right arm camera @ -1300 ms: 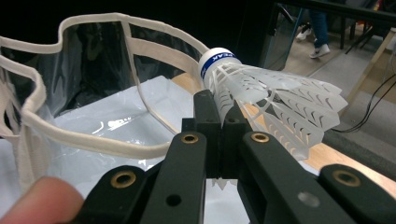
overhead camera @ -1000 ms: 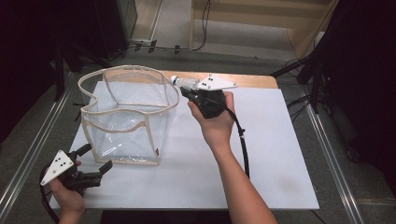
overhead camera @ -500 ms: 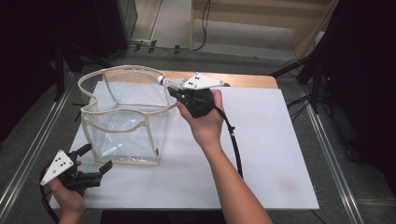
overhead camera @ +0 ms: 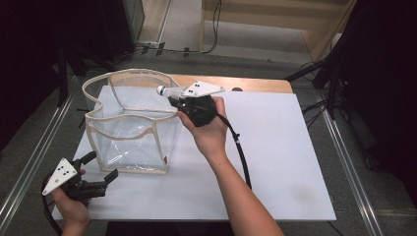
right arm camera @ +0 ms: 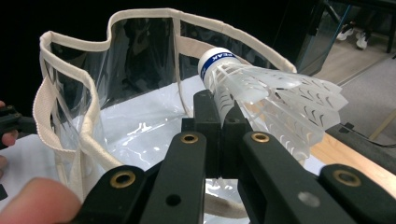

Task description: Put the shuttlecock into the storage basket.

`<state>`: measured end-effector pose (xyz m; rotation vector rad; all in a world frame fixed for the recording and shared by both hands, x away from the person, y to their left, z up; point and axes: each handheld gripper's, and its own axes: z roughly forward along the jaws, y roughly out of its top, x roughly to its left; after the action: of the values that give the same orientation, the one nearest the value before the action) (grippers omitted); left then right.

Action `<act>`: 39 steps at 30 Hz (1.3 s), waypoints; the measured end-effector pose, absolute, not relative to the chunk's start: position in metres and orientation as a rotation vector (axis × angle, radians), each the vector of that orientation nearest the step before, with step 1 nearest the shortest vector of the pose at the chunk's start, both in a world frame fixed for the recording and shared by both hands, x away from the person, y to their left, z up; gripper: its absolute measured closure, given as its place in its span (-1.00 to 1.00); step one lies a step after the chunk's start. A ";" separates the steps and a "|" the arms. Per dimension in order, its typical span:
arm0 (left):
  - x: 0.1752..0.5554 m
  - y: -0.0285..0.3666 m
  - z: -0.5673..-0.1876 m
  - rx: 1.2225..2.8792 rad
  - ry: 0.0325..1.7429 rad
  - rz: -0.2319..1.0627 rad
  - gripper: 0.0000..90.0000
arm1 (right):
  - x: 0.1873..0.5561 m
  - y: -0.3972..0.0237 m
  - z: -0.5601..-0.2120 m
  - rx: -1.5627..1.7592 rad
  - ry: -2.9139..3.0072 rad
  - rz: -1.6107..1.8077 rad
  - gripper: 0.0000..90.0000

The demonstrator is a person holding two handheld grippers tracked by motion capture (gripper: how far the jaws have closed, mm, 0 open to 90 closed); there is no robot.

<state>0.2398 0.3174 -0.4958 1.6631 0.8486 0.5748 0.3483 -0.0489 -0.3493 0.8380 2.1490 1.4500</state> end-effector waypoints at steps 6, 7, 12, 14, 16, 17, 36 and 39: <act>0.240 0.317 -0.496 1.664 0.849 0.576 -1.00 | 0.348 -0.046 -0.351 0.830 2.161 1.468 0.82; 0.240 0.318 -0.496 1.663 0.848 0.576 -1.00 | 0.348 -0.045 -0.352 0.834 2.161 1.468 0.71; 0.240 0.318 -0.496 1.660 0.850 0.576 -1.00 | 0.348 -0.043 -0.352 0.847 2.170 1.431 0.12; 0.240 0.317 -0.496 1.660 0.851 0.576 -1.00 | 0.348 -0.046 -0.353 0.861 2.164 1.444 -0.12; 0.240 0.317 -0.496 1.661 0.850 0.577 -1.00 | 0.348 -0.051 -0.354 0.868 2.156 1.469 -0.27; 0.240 0.317 -0.496 1.661 0.850 0.577 -1.00 | 0.348 -0.053 -0.354 0.864 2.148 1.481 -0.37; 0.240 0.317 -0.496 1.667 0.849 0.579 -1.00 | 0.331 -0.098 -0.377 0.886 2.106 1.494 -1.00; 0.240 0.317 -0.496 1.666 0.849 0.579 -1.00 | 0.329 -0.104 -0.383 0.888 2.105 1.476 -1.00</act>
<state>0.2396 0.3170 -0.4958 1.6663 0.8490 0.5793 0.3291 -0.1035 -0.3831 0.8878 2.1047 1.4756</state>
